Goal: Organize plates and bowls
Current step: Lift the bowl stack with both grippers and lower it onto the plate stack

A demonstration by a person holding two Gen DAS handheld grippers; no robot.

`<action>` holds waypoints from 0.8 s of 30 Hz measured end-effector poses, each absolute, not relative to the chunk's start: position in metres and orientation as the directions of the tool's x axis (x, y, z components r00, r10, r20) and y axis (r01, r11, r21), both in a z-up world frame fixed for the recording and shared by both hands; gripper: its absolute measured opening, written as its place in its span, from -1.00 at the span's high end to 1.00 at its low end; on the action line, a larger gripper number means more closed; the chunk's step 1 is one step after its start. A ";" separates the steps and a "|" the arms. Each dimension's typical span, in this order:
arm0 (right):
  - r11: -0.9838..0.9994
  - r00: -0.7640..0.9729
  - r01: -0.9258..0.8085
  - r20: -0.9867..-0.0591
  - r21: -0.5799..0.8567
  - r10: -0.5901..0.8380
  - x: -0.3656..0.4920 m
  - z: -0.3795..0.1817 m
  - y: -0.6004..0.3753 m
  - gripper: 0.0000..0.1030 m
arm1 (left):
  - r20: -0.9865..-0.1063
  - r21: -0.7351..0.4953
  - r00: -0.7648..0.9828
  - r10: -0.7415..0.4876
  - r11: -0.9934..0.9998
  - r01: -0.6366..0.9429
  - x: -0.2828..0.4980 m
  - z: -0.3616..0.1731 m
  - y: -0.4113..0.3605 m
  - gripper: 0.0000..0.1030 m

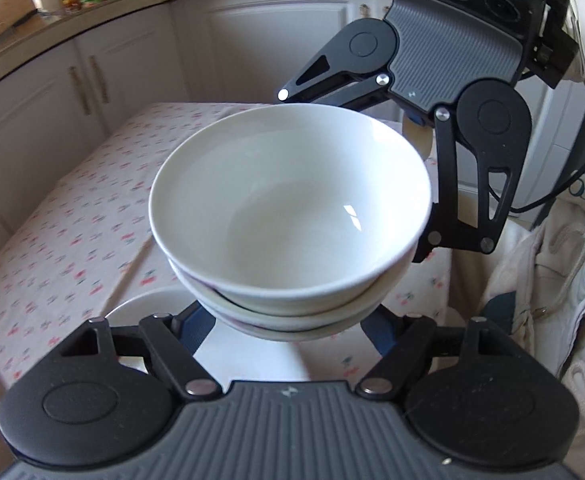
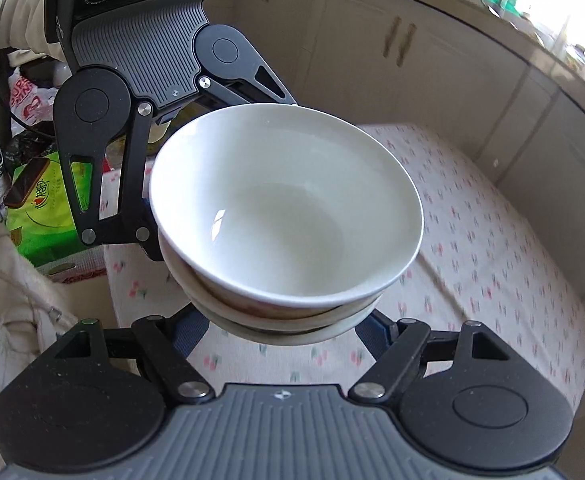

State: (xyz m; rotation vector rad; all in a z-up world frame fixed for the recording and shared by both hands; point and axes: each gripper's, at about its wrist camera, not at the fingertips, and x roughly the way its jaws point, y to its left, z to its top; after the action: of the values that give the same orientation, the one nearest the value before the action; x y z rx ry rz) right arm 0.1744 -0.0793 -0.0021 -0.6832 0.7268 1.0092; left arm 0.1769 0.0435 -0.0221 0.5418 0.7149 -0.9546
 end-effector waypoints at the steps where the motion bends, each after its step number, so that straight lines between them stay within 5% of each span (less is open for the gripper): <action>1: 0.361 0.347 -0.916 -0.795 -0.174 0.498 0.177 -0.002 -0.073 -0.61 | -0.750 0.110 0.397 -0.530 0.492 0.864 0.177 -0.022 0.050 -0.52; 24: 0.233 0.253 -0.961 -0.827 -0.152 0.503 0.228 -0.032 0.024 -0.61 | -0.761 0.084 0.452 -0.466 0.619 0.781 0.199 -0.046 0.130 -0.52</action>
State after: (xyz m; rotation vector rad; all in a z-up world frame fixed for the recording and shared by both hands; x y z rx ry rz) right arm 0.2283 0.0240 -0.0317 -0.7660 0.7340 1.1395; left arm 0.1988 0.1299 -0.0459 0.4618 0.7696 -0.8046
